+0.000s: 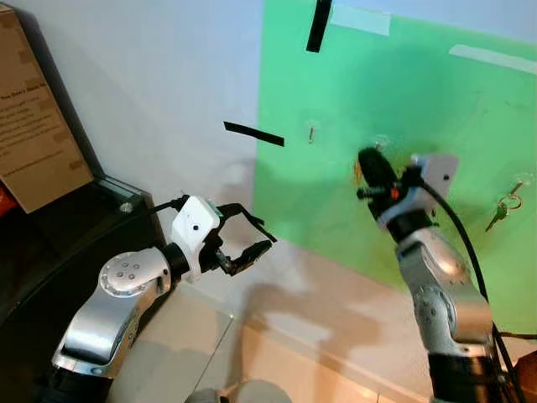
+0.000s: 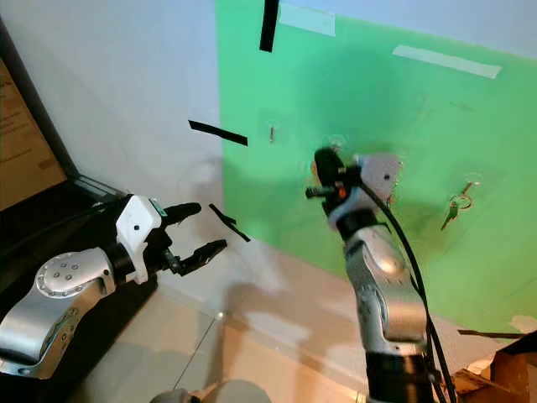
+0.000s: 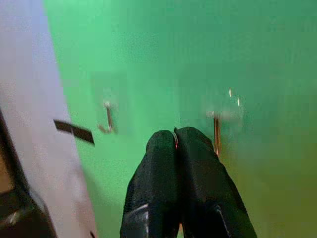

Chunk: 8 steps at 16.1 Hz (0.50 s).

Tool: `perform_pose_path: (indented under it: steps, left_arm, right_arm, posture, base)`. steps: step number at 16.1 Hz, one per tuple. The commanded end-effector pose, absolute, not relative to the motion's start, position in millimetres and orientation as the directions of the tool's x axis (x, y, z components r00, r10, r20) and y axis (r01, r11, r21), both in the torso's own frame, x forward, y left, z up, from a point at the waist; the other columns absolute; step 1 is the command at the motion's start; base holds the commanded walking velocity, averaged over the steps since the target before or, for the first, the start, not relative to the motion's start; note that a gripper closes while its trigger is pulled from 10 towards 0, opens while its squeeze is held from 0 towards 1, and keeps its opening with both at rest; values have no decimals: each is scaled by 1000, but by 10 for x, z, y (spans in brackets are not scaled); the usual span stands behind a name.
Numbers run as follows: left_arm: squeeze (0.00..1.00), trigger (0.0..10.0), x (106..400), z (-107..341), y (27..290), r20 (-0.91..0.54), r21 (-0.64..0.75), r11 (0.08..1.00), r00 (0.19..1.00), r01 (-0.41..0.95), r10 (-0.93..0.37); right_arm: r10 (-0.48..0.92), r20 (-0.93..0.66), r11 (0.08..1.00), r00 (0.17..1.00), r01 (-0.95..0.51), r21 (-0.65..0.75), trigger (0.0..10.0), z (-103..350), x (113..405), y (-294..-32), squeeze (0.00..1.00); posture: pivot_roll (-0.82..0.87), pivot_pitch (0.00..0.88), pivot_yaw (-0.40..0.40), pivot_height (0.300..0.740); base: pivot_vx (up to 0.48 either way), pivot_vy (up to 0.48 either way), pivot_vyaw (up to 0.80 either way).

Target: Hang keys on a hook

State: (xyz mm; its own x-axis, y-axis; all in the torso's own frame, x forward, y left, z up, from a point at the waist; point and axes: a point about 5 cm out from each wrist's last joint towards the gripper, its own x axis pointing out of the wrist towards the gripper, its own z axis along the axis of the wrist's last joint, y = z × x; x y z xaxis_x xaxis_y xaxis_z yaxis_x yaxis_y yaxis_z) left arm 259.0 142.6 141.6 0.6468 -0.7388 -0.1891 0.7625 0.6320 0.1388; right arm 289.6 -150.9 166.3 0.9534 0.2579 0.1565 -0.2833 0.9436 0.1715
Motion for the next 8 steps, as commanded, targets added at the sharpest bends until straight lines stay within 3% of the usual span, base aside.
perform_pose_path:
  steps: [1, 8]
  left_arm:
    - [345, 10000, 2600, 1469, 1417, -184, 160, 620, 640, 768, -746]
    - [345, 10000, 2604, 1469, 1405, -185, 157, 610, 630, 777, -754]
  right_arm:
    - [299, 151, 933, 942, -322, 163, 10000, 1659, 2853, -1479, 0]
    - [275, 204, 928, 939, -315, 200, 10000, 1747, 2784, -1526, 0]
  posture:
    - [76, 0, -47, 740]
    - [66, 0, -42, 740]
  base:
    - [0, 0, 0]
    - [0, 0, 0]
